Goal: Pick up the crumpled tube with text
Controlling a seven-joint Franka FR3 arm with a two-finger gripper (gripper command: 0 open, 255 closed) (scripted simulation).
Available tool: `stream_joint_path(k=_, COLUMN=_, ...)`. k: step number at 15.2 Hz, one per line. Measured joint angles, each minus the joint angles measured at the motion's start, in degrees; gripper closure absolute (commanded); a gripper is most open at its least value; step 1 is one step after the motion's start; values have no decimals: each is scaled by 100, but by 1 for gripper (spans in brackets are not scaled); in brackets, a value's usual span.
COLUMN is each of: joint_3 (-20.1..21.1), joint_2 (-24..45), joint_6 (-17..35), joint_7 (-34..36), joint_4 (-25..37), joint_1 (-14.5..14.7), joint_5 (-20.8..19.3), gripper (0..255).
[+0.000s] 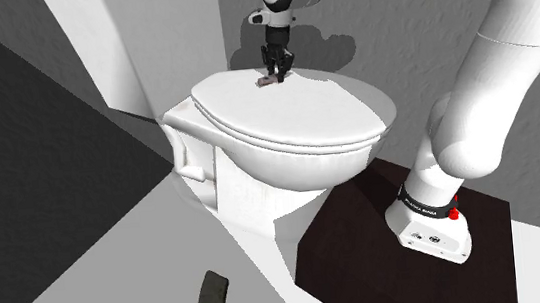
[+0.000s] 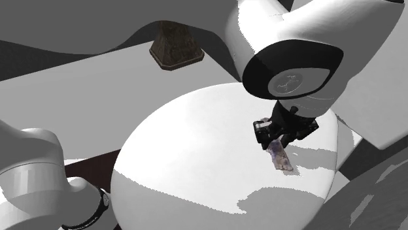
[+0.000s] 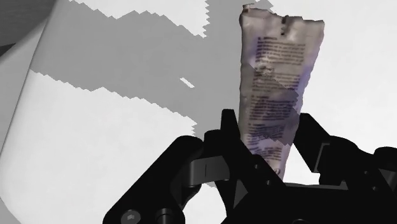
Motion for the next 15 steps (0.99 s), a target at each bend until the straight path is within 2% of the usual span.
stream_joint_path(k=15, joint_3=17, joint_2=-124, joint_6=-1066, joint_7=82, joint_4=953, joint_1=11, joint_5=-59, gripper=255)
